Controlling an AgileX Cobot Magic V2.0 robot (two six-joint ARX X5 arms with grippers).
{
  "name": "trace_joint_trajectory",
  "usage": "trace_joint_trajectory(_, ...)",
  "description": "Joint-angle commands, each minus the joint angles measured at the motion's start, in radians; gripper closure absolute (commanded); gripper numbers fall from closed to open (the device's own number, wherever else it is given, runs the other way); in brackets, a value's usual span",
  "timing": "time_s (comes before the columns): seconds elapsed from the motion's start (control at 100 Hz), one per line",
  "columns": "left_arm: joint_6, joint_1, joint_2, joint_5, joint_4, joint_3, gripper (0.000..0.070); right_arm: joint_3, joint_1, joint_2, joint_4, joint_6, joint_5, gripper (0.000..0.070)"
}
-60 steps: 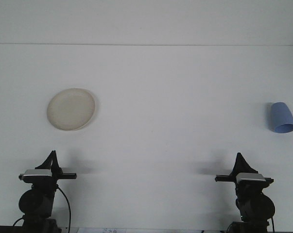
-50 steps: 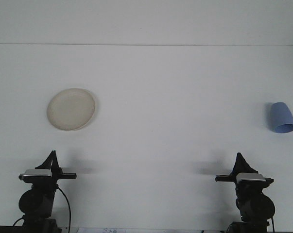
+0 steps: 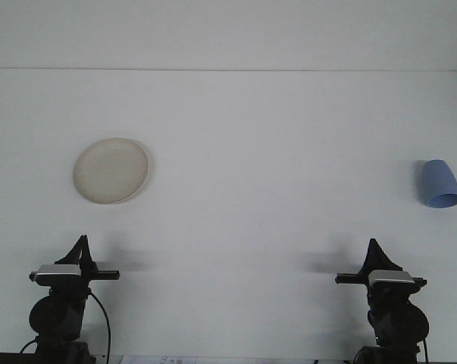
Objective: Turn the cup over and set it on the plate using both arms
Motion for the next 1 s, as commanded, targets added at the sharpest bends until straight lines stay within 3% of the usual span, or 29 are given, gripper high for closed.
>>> trace_joint_trajectory(0.0, -0.003, 0.002, -0.001, -0.003, 0.011, -0.019, 0.0685, -0.002, -0.002, -0.001, 0.013, 0.018, 0.001, 0.0694)
trace_joint_trajectory(0.42, -0.003, 0.002, -0.001, -0.003, 0.011, -0.019, 0.0685, -0.002, -0.002, -0.001, 0.106, 0.063, -0.006, 0.0694)
trace_joint_trajectory(0.57, -0.003, 0.002, -0.001, -0.003, 0.012, -0.019, 0.0685, -0.002, -0.002, -0.001, 0.102, 0.211, -0.078, 0.0694)
trace_joint_trajectory(0.8, -0.003, 0.002, -0.001, -0.003, 0.012, -0.019, 0.0685, 0.014, -0.002, -0.001, 0.109, 0.378, -0.082, 0.0697)
trace_joint_trajectory(0.91, -0.003, 0.002, -0.001, -0.003, 0.012, -0.019, 0.0685, 0.113, -0.002, 0.012, 0.007, 0.409, -0.007, 0.0698)
trace_joint_trajectory(0.99, -0.003, 0.002, -0.001, -0.003, 0.011, -0.019, 0.0685, 0.225, -0.002, 0.060, -0.075, 0.358, 0.051, 0.0691)
